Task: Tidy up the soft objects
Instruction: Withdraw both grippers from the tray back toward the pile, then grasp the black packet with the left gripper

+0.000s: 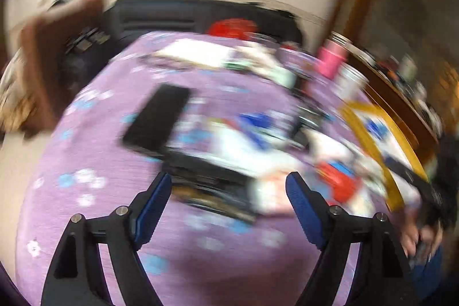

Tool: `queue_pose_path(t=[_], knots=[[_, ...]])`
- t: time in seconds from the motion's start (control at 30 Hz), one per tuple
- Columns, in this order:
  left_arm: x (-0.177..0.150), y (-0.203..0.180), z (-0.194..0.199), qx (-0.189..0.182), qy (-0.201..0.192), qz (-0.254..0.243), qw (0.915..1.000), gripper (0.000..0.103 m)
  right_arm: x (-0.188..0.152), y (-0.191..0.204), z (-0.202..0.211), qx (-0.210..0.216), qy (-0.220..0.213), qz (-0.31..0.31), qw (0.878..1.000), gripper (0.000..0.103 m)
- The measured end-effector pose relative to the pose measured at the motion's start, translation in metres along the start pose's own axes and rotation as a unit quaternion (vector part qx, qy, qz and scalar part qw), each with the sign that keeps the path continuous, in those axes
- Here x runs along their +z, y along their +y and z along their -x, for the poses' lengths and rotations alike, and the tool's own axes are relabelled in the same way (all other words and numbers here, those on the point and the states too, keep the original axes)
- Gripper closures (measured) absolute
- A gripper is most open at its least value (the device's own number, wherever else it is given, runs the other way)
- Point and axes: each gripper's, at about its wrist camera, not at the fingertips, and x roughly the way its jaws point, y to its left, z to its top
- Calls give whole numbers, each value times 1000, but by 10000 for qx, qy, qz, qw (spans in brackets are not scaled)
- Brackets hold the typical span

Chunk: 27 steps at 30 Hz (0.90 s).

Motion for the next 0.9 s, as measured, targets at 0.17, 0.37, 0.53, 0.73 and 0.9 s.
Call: queue_pose_path(t=[0.17,0.37,0.53,0.73,0.9], knots=[[25,66,-40,-37,431,1289,9907,22,1,-5,2,-46,-27,-130,9999,29],[15,64,-76,-162,996,1456,9842,28,1,-4,1,-149,-29,-73,9999,29],[-14,18,-46,-1012,970,674,9878,30,0,-5,2,-113,-32,-101,9999,28],[-55,-36,29,-1641,609,-954,9799,24,-1,-6,3,-55,-37,-159,9999,26],[-44,-31,25,-1193,625,-954,9863,11,-1,-7,4,25,-52,-211,9998,25]])
